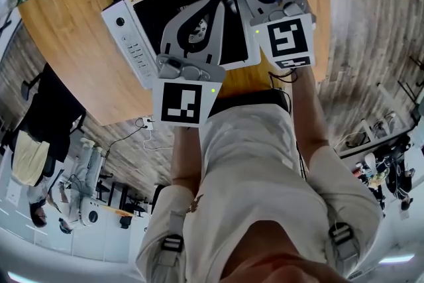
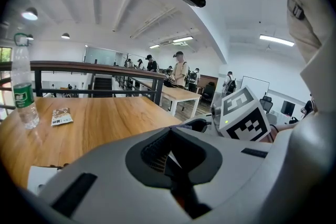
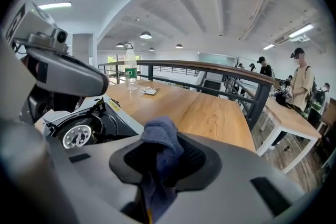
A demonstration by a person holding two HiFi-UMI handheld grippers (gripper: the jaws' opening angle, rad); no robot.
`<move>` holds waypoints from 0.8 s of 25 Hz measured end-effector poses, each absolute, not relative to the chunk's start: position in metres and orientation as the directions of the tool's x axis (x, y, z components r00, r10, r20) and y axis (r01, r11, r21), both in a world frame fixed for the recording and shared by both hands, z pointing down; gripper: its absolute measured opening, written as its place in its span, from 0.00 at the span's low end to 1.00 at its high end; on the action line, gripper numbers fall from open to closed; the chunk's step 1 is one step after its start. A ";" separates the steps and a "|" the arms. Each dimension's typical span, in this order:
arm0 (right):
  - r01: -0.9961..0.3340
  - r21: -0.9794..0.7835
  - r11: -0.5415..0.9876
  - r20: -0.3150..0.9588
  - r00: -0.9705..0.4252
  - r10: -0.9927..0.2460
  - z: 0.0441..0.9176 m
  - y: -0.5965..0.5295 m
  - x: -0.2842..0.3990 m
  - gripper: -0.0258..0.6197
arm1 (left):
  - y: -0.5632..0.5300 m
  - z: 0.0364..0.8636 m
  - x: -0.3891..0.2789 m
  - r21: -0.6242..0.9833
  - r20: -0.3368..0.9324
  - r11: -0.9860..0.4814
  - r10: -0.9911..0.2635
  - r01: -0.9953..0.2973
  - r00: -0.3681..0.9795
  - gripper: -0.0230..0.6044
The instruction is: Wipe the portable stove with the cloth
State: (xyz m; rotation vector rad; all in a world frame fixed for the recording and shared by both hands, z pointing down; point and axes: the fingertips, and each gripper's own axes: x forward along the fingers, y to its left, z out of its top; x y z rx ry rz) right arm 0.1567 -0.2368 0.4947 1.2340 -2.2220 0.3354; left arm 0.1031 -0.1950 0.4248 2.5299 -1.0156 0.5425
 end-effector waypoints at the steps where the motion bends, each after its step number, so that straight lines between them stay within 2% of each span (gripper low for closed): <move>1: -0.833 0.058 0.550 0.590 -0.416 -0.692 0.496 -0.237 0.155 0.22 | -0.195 0.425 0.103 0.184 0.473 -0.677 -0.575 -0.713 0.668 0.07; 7: -0.786 0.140 0.602 0.619 -0.406 -0.673 0.500 -0.232 0.146 0.21 | -0.190 0.426 0.101 0.192 0.473 -0.670 -0.577 -0.717 0.666 0.07; 20: -0.804 0.111 0.585 0.647 -0.388 -0.656 0.506 -0.202 0.153 0.21 | -0.175 0.420 0.096 0.186 0.470 -0.666 -0.586 -0.723 0.661 0.07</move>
